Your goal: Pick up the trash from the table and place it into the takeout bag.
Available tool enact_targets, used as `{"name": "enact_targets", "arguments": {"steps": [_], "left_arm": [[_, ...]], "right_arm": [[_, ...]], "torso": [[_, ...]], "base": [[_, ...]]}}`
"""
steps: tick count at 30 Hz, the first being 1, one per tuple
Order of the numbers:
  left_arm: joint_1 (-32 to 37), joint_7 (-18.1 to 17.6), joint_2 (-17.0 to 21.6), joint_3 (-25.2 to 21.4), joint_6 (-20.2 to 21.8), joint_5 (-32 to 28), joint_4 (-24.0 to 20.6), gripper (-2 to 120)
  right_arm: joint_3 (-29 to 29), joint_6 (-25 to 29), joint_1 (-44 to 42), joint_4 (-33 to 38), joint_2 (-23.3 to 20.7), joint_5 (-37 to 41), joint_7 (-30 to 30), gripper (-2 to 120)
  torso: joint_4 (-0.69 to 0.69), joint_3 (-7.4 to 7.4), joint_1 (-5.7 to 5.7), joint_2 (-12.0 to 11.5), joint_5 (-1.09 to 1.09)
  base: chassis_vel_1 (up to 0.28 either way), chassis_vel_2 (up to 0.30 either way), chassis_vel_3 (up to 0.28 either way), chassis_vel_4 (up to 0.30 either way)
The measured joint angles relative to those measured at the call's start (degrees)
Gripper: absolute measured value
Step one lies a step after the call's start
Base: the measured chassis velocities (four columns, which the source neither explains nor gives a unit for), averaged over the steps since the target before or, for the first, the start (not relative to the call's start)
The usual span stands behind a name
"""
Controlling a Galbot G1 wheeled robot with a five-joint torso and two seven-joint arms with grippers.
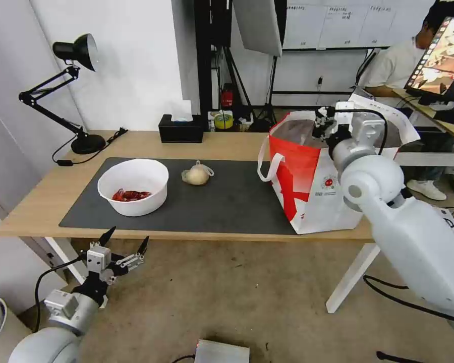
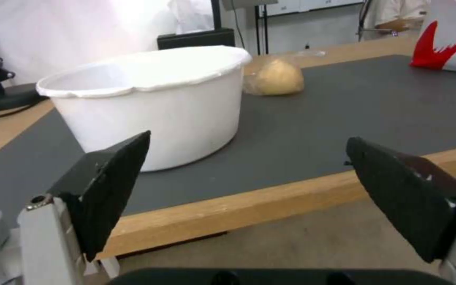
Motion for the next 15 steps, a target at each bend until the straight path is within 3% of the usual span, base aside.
{"name": "enact_targets", "arguments": {"steps": [4,7,15], "left_arm": [[0.0,0.0,0.0,0.2,0.0,0.0,0.0,100],[-0.1,0.0,0.0,0.4,0.0,0.0,0.0,100],[-0.5,-0.1,0.4,0.6,0.1,0.0,0.0,100]], "right_arm": [[0.5,-1.0,-0.5,0.4,-0.3,0.7,0.9,0],[1.1,-1.2,-0.8,0.5,-0.7,0.9,0.2,7],[1.6,0.9,-0.7,0.2,-1.6,-0.8,-5.1,41]], "torso": [[0.0,0.0,0.0,0.0,0.0],[0.0,0.0,0.0,0.0,0.0],[0.0,0.0,0.0,0.0,0.0]], "base": [[0.0,0.0,0.0,0.0],[0.0,0.0,0.0,0.0],[0.0,0.0,0.0,0.0]]}}
